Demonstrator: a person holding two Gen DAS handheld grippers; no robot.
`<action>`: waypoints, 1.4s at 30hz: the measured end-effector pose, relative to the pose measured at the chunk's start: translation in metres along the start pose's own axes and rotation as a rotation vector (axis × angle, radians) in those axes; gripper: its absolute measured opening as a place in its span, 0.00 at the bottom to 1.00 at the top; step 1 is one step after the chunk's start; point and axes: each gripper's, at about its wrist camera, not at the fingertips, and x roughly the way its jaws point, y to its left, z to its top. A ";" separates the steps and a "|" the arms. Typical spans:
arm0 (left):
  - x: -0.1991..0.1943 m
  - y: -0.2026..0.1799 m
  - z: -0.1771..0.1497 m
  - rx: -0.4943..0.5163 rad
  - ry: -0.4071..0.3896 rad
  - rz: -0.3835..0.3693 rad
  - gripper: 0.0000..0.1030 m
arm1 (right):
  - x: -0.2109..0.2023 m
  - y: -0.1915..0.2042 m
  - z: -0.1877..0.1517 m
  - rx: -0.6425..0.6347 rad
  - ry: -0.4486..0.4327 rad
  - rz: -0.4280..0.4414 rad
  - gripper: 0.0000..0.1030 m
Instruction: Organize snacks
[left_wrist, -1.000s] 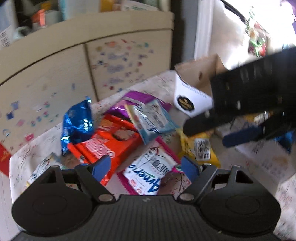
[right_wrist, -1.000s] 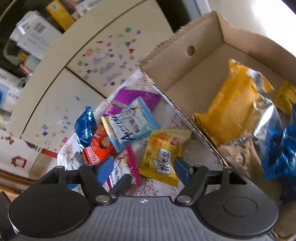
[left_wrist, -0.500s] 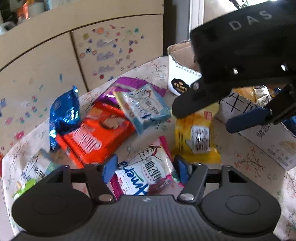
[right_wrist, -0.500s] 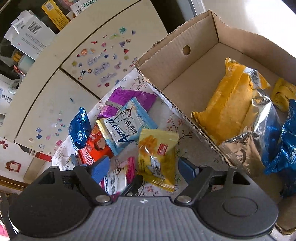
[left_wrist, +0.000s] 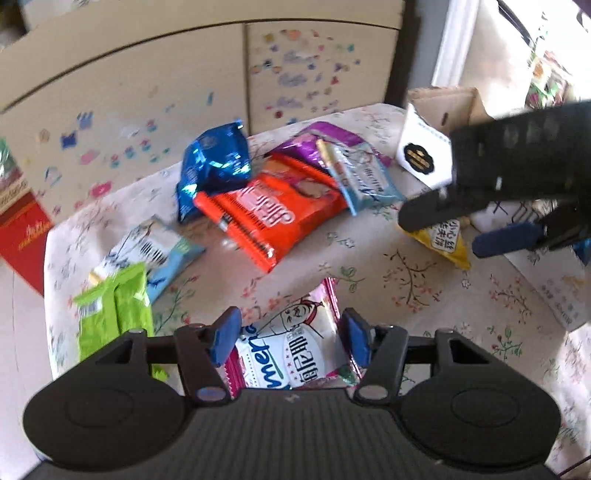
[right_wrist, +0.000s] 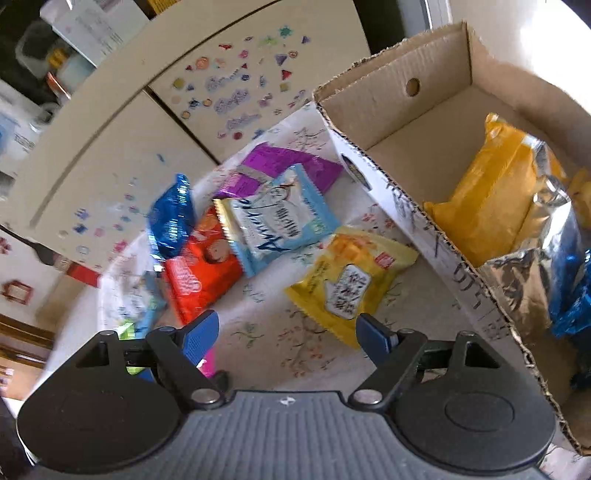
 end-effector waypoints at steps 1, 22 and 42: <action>-0.002 0.002 -0.001 -0.008 0.000 -0.002 0.57 | 0.004 0.000 -0.001 0.016 0.004 -0.017 0.84; -0.004 0.005 -0.006 -0.054 -0.003 0.029 0.56 | 0.036 0.001 -0.004 -0.002 -0.216 -0.160 0.56; -0.057 0.002 0.000 -0.171 -0.085 0.045 0.52 | -0.026 -0.004 -0.018 -0.226 -0.046 0.093 0.43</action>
